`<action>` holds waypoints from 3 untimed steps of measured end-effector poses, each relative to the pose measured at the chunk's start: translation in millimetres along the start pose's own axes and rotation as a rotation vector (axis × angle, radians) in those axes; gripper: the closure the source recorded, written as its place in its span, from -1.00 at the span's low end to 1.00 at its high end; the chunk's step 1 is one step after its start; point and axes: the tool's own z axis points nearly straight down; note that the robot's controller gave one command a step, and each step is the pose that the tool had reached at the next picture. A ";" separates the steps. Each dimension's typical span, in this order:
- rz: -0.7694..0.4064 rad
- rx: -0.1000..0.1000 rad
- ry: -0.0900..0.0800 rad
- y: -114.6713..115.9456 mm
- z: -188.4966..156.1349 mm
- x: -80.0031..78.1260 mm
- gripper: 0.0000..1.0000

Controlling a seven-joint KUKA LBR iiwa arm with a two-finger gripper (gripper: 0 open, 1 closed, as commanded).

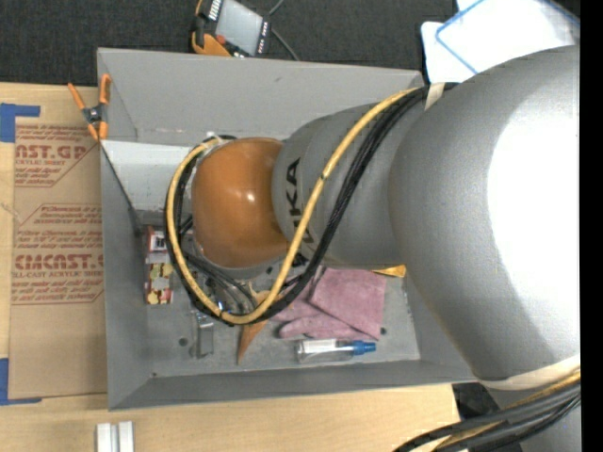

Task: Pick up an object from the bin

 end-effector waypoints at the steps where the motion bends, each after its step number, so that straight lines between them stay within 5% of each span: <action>1: 0.339 0.003 0.008 -94.3 45.6 38.0 -1.00; 2: -0.250 -0.006 -0.008 -43.4 50.9 27.3 1.00; 3: -0.250 -0.006 -0.008 -43.4 50.9 27.3 1.00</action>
Offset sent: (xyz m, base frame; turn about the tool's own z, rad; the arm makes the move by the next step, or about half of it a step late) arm -0.0198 -0.0483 -0.0512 -0.2506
